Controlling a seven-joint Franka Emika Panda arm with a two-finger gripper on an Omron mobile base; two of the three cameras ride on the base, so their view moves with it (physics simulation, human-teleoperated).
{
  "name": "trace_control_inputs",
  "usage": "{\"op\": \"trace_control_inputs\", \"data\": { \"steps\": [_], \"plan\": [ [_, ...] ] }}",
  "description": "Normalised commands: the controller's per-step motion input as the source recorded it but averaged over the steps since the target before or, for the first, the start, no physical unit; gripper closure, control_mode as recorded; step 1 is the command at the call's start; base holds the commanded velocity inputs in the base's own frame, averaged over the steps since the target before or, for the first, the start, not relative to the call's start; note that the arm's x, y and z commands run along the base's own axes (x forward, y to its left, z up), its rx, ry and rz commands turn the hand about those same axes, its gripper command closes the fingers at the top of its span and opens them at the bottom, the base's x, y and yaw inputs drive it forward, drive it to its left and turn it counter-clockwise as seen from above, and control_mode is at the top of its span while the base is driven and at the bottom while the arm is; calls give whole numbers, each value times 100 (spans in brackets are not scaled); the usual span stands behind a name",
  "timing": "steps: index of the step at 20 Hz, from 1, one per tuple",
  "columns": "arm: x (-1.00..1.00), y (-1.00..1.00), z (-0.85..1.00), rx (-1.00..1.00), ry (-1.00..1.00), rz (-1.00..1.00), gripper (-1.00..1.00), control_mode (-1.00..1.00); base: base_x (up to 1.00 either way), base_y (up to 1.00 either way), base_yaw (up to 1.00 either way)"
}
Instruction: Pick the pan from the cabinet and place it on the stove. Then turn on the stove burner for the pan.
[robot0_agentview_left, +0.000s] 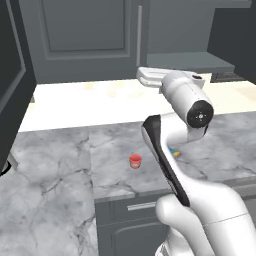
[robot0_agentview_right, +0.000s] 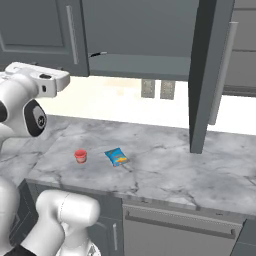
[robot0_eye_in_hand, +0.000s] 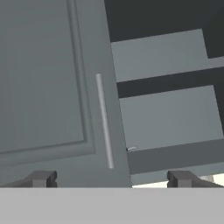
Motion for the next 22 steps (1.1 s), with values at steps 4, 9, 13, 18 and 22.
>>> {"op": "trace_control_inputs", "data": {
  "steps": [4, 9, 13, 18, 22],
  "plan": [
    [42, 8, -13, 0, 4, 0, -100, -100, 0, 0, 0],
    [38, -2, -5, 0, 0, 0, -100, -100, 0, 0, 0],
    [45, -1, -11, 0, 0, 0, -100, -100, 0, 0, 0],
    [45, 2, -13, 0, 0, 0, -100, -100, 0, 0, 0],
    [43, 0, -13, 0, 0, 0, -100, -100, 0, 0, 0]
  ]
}}
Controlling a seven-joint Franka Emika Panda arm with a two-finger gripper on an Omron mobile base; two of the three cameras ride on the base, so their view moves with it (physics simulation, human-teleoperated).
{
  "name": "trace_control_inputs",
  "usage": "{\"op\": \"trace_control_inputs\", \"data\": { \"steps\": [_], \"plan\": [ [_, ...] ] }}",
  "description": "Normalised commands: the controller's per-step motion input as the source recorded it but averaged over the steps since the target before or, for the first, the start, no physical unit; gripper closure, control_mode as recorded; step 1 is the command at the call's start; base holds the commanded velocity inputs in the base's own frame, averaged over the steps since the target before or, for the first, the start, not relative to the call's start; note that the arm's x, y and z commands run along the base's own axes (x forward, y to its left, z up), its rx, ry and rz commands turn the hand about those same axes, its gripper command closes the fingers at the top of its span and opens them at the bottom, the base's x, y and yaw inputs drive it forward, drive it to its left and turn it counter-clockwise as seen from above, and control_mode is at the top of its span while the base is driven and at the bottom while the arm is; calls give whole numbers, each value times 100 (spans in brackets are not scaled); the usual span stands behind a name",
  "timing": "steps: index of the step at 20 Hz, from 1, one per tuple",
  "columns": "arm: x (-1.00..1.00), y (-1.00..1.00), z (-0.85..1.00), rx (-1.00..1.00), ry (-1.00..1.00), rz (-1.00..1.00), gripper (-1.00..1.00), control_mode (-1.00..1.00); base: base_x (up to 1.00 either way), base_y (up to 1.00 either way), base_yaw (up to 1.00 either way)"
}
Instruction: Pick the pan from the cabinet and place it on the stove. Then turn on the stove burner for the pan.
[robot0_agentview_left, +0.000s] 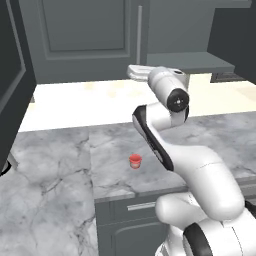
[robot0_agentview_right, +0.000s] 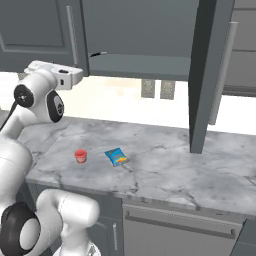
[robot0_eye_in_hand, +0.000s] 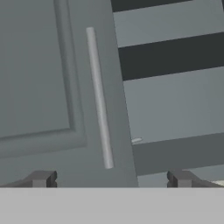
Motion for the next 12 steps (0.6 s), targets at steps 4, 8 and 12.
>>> {"op": "trace_control_inputs", "data": {
  "steps": [4, 8, 12],
  "plan": [
    [46, 8, -7, 0, 0, 0, -100, -100, 0, 0, 0],
    [41, 10, -1, 0, 0, 0, -100, -100, 0, 0, 0],
    [36, 3, 0, 0, 0, 0, -100, -100, 0, 0, 0]
  ]
}}
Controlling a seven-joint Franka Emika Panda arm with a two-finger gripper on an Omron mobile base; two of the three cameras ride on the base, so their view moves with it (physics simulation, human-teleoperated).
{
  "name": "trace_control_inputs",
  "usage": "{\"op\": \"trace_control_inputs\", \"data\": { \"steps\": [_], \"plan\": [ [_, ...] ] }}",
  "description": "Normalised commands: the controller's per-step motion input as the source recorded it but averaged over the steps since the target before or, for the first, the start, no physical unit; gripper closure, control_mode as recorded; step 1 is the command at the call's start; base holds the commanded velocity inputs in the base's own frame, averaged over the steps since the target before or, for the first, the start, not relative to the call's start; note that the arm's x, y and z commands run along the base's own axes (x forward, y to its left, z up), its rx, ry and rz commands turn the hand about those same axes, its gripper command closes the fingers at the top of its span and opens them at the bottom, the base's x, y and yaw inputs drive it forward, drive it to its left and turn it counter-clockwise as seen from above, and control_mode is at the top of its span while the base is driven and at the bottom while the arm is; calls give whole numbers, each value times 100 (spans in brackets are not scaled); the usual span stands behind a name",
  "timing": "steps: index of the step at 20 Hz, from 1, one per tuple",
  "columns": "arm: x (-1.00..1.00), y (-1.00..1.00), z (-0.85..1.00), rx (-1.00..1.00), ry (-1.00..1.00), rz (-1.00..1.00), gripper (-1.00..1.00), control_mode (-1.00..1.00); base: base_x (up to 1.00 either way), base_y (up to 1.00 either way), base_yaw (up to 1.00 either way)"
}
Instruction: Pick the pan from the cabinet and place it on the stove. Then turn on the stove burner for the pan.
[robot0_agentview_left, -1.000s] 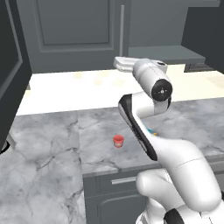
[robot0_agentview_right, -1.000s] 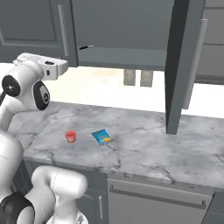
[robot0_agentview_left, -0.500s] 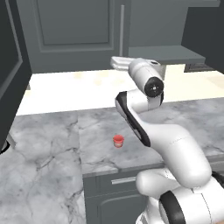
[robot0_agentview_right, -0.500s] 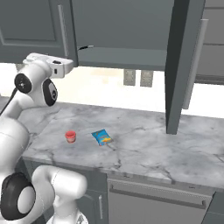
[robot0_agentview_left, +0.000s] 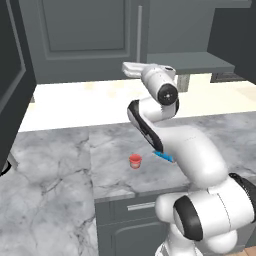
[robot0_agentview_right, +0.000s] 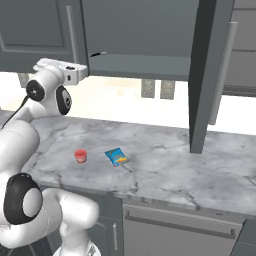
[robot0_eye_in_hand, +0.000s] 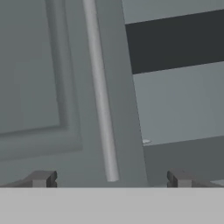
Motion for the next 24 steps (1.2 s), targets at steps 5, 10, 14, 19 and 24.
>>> {"op": "trace_control_inputs", "data": {
  "steps": [5, 10, 14, 19, 24],
  "plan": [
    [39, 0, 0, 0, 0, -1, -100, -100, 0, 0, 0],
    [45, 1, -2, 0, 0, -1, -100, -100, 0, 0, 0],
    [44, 0, -6, 0, 0, -1, -100, -100, 0, 0, 0],
    [37, 13, -11, 0, 0, 0, -100, -100, 0, 0, 0],
    [36, 18, -14, 0, 0, 0, -100, -100, 0, 0, 0]
  ]
}}
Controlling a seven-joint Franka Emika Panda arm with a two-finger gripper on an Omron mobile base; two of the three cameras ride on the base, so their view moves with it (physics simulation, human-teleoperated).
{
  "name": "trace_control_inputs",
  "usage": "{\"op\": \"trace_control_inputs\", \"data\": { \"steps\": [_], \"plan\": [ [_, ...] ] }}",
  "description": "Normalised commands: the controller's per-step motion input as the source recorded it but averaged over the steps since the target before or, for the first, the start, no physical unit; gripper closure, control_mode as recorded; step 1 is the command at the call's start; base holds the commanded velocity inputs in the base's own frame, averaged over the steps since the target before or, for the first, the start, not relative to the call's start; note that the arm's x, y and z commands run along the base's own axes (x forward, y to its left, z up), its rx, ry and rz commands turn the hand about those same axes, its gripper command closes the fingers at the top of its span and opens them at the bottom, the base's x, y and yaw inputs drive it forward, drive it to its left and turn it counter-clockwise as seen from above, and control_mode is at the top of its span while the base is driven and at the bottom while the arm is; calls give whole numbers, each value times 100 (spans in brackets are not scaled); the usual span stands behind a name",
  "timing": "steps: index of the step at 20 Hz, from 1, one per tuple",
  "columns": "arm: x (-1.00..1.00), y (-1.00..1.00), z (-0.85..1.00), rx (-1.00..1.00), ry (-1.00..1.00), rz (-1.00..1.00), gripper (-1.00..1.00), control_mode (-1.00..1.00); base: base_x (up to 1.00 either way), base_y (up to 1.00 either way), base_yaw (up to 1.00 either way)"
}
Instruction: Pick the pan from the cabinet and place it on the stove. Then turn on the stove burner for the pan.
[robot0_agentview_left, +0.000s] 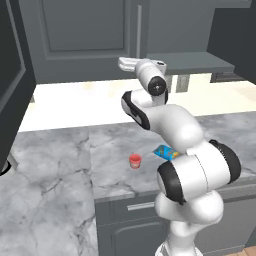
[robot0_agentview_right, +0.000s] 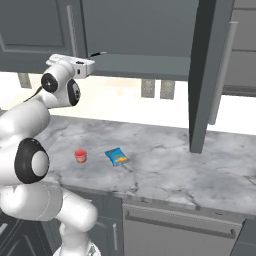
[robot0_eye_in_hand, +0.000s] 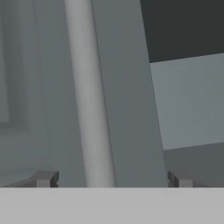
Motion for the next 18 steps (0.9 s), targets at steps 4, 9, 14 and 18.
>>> {"op": "trace_control_inputs", "data": {
  "steps": [4, 9, 14, 18],
  "plan": [
    [40, 21, -17, 0, 0, 0, 100, -100, 0, 0, 0],
    [22, 16, -4, 0, 1, 0, 100, -100, 0, 0, 0],
    [-1, 1, -4, 0, 0, 0, 100, -100, 0, 0, 0],
    [-14, 21, -12, -2, 0, 1, 100, -100, 0, 0, 0]
  ]
}}
